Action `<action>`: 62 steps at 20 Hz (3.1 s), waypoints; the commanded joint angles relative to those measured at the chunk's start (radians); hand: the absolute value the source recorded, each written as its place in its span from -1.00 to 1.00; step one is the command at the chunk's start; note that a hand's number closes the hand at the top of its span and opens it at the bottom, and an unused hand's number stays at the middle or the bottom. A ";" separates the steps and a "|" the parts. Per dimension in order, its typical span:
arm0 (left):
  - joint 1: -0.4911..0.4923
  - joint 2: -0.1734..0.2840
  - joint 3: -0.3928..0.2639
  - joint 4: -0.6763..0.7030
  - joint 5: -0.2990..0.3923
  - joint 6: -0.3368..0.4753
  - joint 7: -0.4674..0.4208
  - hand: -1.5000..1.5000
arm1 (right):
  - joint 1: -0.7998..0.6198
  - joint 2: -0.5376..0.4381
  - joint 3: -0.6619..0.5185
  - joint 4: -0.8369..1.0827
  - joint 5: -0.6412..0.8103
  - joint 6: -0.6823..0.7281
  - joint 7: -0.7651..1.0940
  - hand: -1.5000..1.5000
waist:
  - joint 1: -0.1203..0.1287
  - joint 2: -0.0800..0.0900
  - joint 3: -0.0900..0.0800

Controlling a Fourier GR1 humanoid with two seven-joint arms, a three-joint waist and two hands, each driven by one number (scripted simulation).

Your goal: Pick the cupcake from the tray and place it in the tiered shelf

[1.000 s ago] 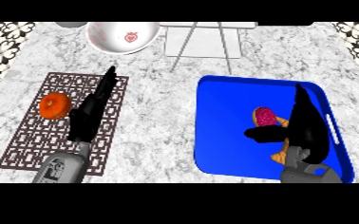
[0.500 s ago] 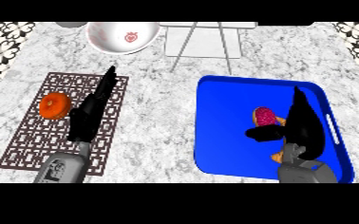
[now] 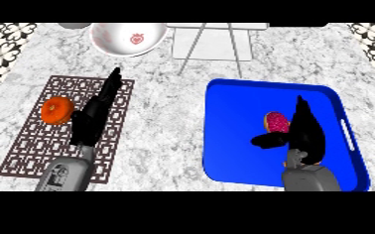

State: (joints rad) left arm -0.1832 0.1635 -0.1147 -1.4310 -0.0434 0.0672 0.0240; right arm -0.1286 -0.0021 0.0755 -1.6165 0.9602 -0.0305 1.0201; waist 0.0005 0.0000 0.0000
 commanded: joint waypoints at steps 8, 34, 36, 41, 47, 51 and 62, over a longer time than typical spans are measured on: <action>-0.008 -0.028 0.033 -0.005 -0.035 -0.038 0.006 0.00 | -0.053 -0.018 -0.019 0.071 -0.048 0.065 0.023 1.00 | -0.001 0.000 0.000; -0.083 -0.099 -0.030 0.036 -0.073 -0.058 0.028 0.00 | -0.631 0.002 0.694 0.195 -0.196 -0.426 0.212 1.00 | 0.116 0.004 0.000; -0.087 -0.076 -0.011 0.045 -0.073 -0.064 0.008 0.00 | -0.713 0.002 0.710 0.227 -0.183 -0.453 0.240 1.00 | 0.114 0.005 -0.002; -0.044 -0.067 0.005 0.067 -0.064 -0.065 -0.011 0.00 | -0.848 0.002 0.698 0.188 -0.138 -0.454 0.371 1.00 | 0.087 -0.011 -0.004; -0.043 -0.070 0.008 0.042 -0.062 -0.060 0.014 0.00 | -1.016 0.001 0.633 0.312 -0.035 -0.401 0.455 1.00 | 0.069 -0.012 -0.004; -0.069 -0.061 0.030 0.050 -0.057 -0.054 0.029 0.00 | -1.097 0.001 0.585 0.342 0.022 -0.377 0.466 1.00 | 0.050 -0.015 -0.004; -0.057 -0.060 0.036 0.059 -0.056 -0.058 0.002 0.00 | -1.317 0.001 0.407 0.494 0.105 -0.249 0.467 1.00 | 0.024 -0.009 -0.003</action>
State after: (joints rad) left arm -0.2251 0.1063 -0.0821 -1.3822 -0.1024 0.0119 0.0199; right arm -1.3641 -0.0133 0.5285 -1.1523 1.0412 -0.3263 1.2471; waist 0.0376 -0.0112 -0.0034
